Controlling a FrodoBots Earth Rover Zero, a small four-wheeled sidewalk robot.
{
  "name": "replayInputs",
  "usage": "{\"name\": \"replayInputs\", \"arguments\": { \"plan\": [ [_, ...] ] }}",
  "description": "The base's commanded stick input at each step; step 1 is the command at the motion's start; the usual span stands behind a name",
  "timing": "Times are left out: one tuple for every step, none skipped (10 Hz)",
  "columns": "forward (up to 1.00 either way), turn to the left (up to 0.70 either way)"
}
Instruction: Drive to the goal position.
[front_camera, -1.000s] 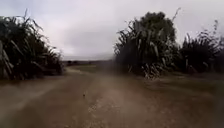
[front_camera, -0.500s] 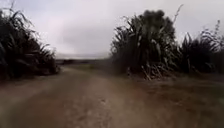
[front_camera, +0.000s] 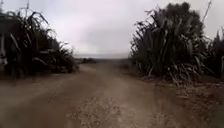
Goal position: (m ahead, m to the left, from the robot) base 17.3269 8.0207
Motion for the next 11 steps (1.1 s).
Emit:
{"name": "replayInputs", "arguments": {
  "plan": [
    [0.85,0.0],
    [0.85,0.01],
    [0.85,0.02],
    [0.85,0.33],
    [0.85,0.34],
    [0.85,0.3],
    [0.85,0.18],
    [0.85,0.0],
    [0.85,0.0],
    [0.85,0.0],
    [0.85,0.0]
  ]
}}
